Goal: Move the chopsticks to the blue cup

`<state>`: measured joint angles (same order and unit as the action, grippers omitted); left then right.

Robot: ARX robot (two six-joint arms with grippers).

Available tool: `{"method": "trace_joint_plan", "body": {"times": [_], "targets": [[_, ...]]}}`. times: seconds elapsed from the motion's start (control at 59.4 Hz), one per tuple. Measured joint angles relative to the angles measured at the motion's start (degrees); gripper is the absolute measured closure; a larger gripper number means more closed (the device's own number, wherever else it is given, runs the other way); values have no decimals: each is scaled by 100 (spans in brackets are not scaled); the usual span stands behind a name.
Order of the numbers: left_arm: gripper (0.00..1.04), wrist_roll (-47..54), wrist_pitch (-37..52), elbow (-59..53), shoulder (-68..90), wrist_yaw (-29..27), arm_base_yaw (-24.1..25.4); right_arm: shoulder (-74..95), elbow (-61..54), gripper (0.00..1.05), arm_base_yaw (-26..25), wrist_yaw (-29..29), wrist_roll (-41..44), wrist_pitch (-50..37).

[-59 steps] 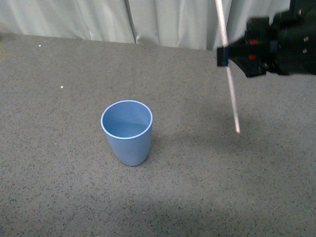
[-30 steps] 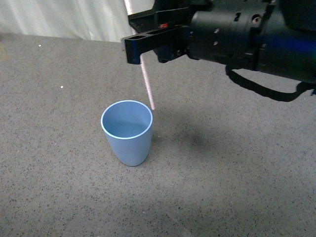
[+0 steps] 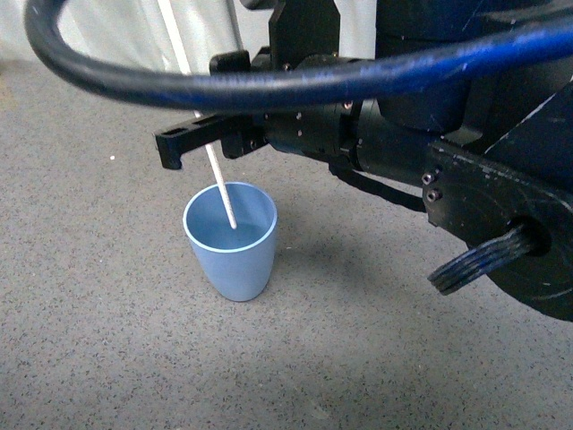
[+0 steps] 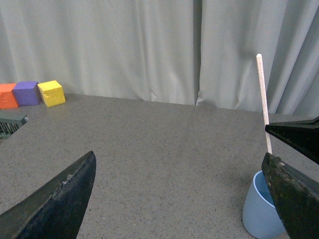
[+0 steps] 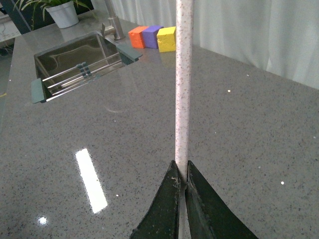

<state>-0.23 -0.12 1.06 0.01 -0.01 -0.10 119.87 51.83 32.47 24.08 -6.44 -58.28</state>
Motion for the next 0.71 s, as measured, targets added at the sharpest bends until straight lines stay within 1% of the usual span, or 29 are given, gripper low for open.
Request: {"method": "trace_joint_plan", "body": {"times": [0.219,0.303,0.404,0.521,0.589,0.707], "targets": [[7,-2,0,0,0,0,0,136,-63,104,13,-44,-17,-46],[7,0,0,0,0,0,0,131,-118,90,26,-46,-2,-61],[7,0,0,0,0,0,0,111,-221,67,28,-63,4,-37],[7,0,0,0,0,0,0,44,-330,49,20,-31,11,-61],[7,0,0,0,0,0,0,-52,-424,33,2,-4,17,-125],[7,0,0,0,0,2,0,-197,-511,13,-26,-50,22,-179]]}}
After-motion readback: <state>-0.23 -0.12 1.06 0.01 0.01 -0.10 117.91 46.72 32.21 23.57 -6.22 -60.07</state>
